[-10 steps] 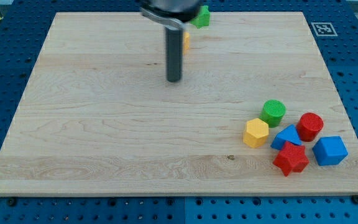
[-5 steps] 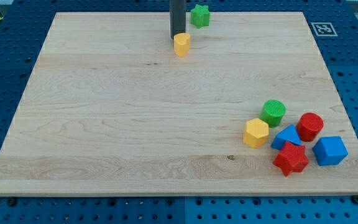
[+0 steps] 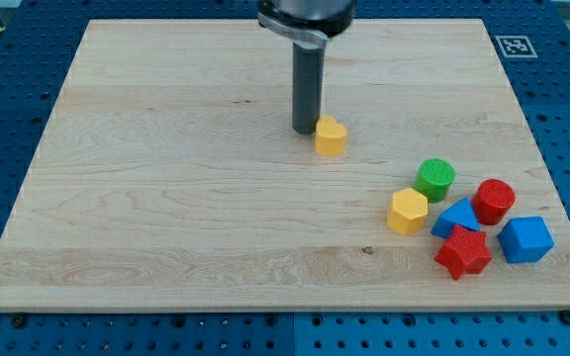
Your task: Push the heart into the green circle
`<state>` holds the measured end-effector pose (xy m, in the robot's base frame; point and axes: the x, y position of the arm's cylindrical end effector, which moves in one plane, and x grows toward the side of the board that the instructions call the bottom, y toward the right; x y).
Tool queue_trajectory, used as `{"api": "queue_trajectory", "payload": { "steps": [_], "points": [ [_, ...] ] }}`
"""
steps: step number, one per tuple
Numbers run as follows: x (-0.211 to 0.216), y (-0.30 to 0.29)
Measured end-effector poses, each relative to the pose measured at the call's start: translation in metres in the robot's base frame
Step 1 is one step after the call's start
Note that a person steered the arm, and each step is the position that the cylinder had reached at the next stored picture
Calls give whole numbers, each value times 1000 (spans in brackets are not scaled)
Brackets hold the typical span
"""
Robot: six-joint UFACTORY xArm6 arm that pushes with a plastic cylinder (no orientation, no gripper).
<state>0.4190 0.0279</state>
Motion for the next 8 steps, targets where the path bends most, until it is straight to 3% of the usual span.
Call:
{"api": "queue_trajectory", "payload": {
  "steps": [2,5,8],
  "points": [
    [38,44],
    [0,51],
    [56,80]
  ]
}}
